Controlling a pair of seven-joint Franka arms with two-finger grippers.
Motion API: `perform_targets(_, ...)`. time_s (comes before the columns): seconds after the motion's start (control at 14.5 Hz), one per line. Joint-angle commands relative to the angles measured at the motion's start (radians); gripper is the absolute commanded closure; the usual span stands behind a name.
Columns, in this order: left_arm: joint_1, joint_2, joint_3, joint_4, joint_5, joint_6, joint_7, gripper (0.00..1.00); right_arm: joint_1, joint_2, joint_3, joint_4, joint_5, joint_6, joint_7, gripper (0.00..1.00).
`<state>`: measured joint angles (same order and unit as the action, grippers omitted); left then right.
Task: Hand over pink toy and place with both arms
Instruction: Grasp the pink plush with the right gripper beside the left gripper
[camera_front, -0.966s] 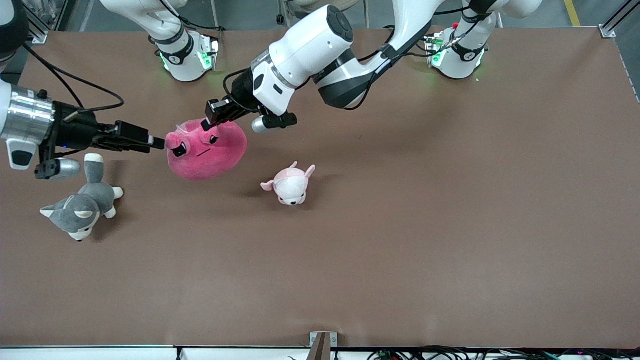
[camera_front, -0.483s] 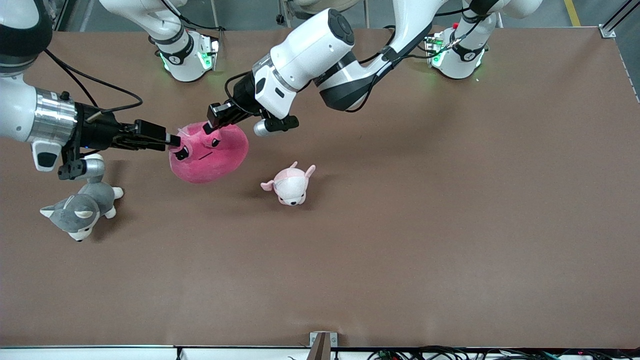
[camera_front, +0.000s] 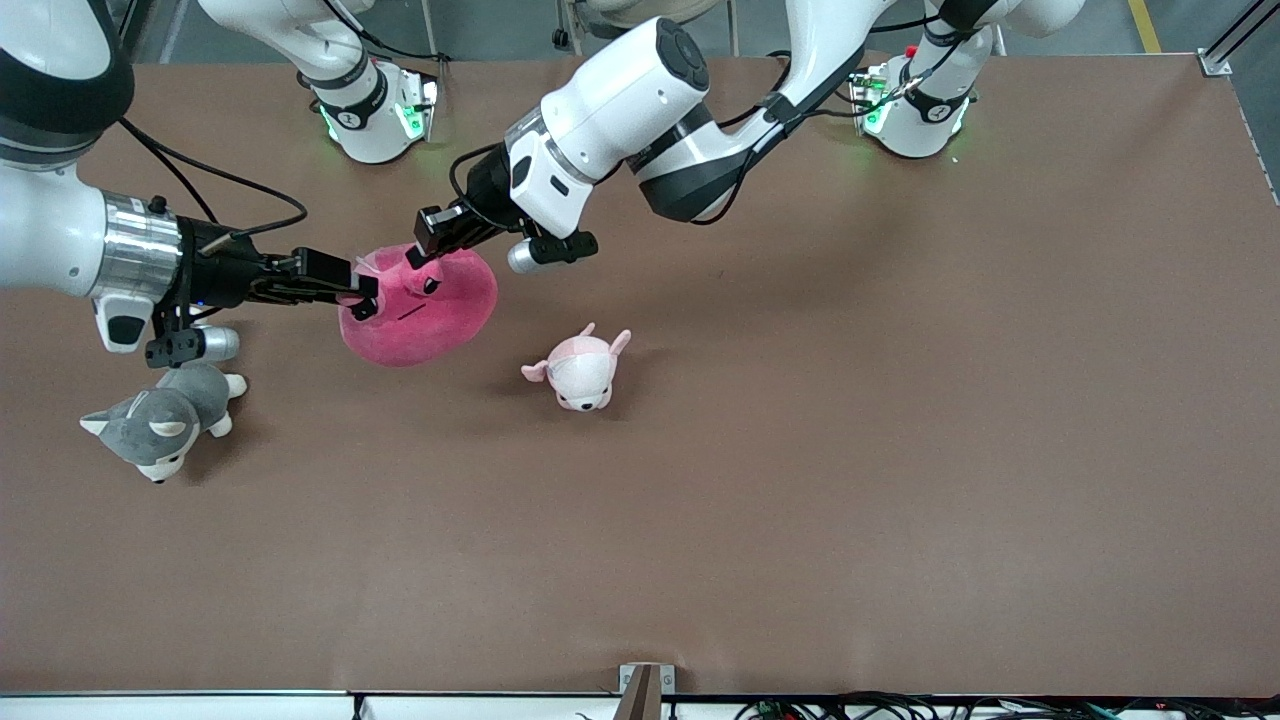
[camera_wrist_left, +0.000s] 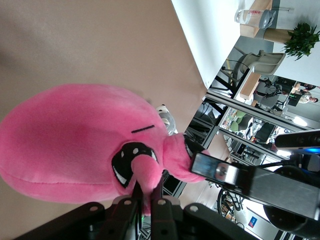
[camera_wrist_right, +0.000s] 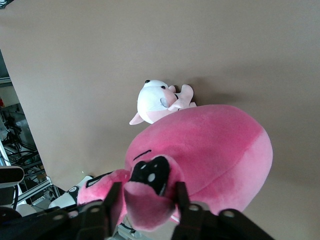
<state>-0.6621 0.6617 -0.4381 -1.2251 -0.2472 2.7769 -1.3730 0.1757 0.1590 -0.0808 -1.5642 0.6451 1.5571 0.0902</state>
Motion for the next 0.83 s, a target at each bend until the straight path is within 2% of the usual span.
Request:
perform_targets(0.0, 0.001, 0.010, -0.002, 0.025, -0.018, 0.012, 0.003, 0.98, 0.018, -0.001, -0.008, -0.005, 0.008, -0.003, -0.020, 0.78)
perform_targets(0.14, 0.001, 0.012, -0.002, 0.025, -0.017, 0.012, 0.003, 0.91, 0.018, 0.001, -0.008, -0.005, 0.005, -0.005, -0.046, 0.93)
perform_targets(0.21, 0.001, 0.012, -0.002, 0.024, -0.018, 0.012, 0.003, 0.89, 0.018, 0.001, -0.008, -0.005, 0.004, -0.005, -0.046, 0.97)
perform_targets(0.55, 0.003, 0.009, -0.002, 0.024, -0.017, 0.012, 0.002, 0.89, 0.022, 0.001, -0.008, -0.001, 0.004, -0.009, -0.044, 0.99)
perform_targets(0.62, 0.003, 0.009, -0.002, 0.024, -0.017, 0.010, 0.002, 0.82, 0.021, 0.001, -0.008, -0.001, 0.004, -0.009, -0.044, 0.99)
perform_targets(0.69, 0.004, 0.006, -0.002, 0.024, -0.018, 0.012, 0.000, 0.70, 0.019, 0.001, -0.008, -0.001, 0.004, -0.011, -0.044, 0.99)
perform_targets(0.76, 0.004, 0.006, -0.002, 0.022, -0.018, 0.010, -0.003, 0.39, 0.019, 0.001, -0.008, -0.001, 0.004, -0.011, -0.044, 0.99)
